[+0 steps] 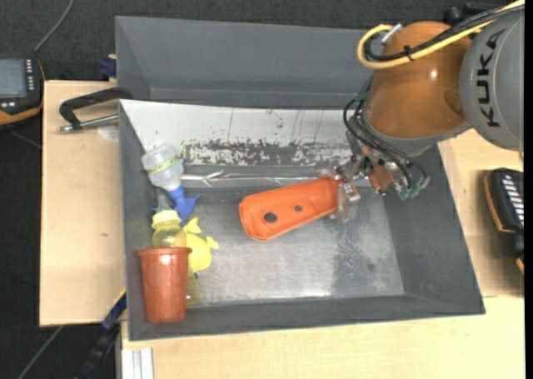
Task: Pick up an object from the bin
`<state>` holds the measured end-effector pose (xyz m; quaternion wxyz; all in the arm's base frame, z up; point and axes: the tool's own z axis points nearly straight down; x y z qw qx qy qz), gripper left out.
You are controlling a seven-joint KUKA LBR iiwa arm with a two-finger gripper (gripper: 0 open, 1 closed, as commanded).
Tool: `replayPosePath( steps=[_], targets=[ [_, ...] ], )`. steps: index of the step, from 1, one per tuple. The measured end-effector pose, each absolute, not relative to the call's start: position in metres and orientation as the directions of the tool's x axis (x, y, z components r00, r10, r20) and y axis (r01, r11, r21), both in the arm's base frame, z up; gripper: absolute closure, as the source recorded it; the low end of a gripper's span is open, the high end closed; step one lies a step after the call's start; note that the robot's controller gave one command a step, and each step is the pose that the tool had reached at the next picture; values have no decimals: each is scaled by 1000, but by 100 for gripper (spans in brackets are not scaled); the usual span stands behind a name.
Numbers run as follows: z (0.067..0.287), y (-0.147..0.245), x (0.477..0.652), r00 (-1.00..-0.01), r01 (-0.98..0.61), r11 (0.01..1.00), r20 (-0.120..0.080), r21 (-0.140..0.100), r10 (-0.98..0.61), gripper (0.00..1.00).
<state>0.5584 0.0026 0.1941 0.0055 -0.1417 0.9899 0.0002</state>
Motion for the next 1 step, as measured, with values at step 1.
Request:
replayPosePath(
  steps=[1],
  targets=[
    [242,-8,564,-954,-300,954,-15,-1,-300,100]
  ],
)
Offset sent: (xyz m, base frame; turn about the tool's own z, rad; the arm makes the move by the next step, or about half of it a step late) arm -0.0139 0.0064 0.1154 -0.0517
